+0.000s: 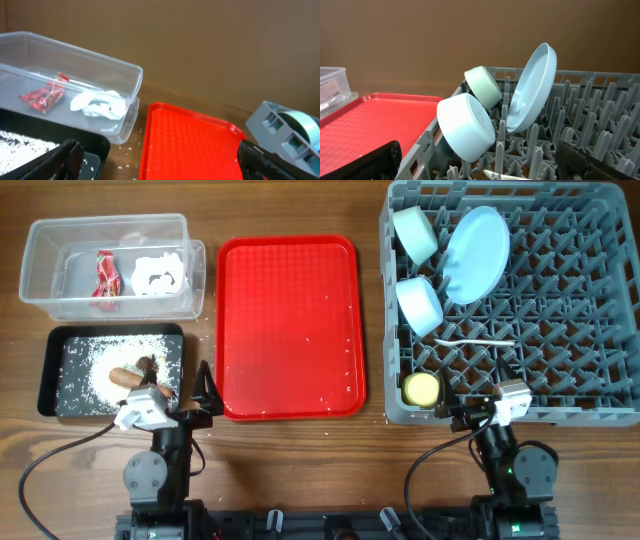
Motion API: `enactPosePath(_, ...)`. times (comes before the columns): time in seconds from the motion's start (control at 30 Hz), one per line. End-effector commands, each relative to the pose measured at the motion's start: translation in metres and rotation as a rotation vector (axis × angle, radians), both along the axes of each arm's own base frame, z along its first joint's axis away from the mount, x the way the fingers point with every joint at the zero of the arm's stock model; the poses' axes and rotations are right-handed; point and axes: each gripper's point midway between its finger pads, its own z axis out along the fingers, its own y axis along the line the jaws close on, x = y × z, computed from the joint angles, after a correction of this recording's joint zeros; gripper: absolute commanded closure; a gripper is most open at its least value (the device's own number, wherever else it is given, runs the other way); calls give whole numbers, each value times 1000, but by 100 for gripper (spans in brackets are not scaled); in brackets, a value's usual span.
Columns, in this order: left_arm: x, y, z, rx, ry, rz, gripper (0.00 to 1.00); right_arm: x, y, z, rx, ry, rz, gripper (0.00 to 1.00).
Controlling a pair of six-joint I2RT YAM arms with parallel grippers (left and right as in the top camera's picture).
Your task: Sort waste into correct bins and load items into the dishwasher rack
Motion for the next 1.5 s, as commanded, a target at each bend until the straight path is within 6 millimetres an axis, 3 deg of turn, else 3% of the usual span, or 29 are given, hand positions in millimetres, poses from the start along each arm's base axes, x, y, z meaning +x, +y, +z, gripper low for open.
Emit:
enactPosePath(0.0, -2, -2, -8, 24, 16, -12, 0, 0, -1, 1, -12, -8, -7, 0)
enactPosePath(0.07, -3, -2, -16, 23, 46, -11, 0, 0, -1, 1, -12, -8, -7, 0)
enactPosePath(1.47, -3, -2, -15, 22, 45, -13, 0, 0, -1, 1, -11, -8, -7, 0)
